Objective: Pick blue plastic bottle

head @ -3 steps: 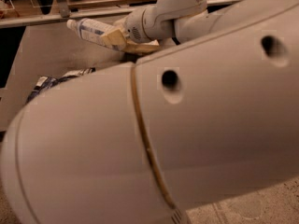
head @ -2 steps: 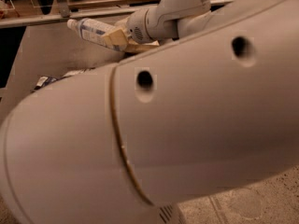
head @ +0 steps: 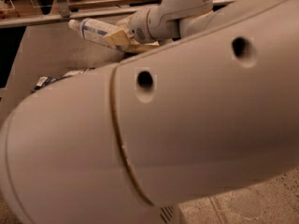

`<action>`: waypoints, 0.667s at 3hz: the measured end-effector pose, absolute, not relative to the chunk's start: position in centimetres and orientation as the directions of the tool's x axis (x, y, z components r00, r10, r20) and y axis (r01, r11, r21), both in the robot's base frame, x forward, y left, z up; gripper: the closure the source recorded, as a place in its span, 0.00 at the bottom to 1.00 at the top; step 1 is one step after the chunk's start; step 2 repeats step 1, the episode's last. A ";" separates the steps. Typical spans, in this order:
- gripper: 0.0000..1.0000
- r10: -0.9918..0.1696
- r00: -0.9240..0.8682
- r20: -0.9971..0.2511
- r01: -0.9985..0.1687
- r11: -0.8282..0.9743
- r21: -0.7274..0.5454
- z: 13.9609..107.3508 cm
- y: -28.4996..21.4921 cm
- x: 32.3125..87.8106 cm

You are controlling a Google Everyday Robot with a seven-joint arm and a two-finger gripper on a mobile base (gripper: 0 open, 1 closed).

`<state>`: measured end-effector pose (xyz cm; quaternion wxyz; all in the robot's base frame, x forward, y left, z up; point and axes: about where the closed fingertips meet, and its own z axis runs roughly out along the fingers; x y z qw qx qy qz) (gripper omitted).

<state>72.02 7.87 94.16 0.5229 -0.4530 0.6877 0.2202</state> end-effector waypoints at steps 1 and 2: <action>0.59 -0.410 -0.011 -0.912 -0.851 0.482 -0.206 94.3 7.5 72.0; 0.59 -0.410 -0.011 -0.912 -0.851 0.482 -0.206 94.3 7.5 72.0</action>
Offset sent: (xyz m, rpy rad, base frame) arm 0.0000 0.0000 0.0000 0.0000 0.0000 0.0000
